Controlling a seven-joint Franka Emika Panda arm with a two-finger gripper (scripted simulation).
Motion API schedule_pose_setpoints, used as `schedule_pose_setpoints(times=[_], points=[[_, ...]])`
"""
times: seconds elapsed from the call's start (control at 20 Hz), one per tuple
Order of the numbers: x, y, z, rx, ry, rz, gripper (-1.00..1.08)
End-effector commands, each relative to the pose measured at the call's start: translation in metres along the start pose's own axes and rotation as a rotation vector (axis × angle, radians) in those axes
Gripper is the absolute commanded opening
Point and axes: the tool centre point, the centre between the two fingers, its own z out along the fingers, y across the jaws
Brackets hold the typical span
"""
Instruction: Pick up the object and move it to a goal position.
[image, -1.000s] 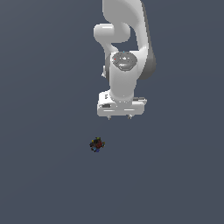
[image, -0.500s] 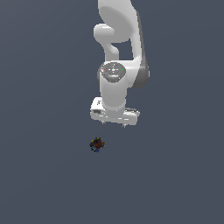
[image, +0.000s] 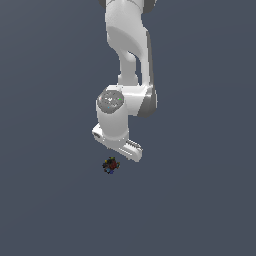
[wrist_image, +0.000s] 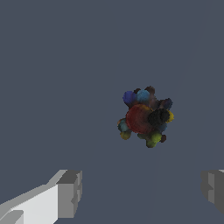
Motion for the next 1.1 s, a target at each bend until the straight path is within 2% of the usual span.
schedule_pose_setpoints(times=[0.0,0.45,1.05], points=[[0.011,0.006,0.008,0.000,0.006,0.075,1.00],[0.033,0.022,0.025,-0.002,0.021,0.232,1.00],[0.036,0.024,0.041,-0.003,0.022,0.252,1.00]])
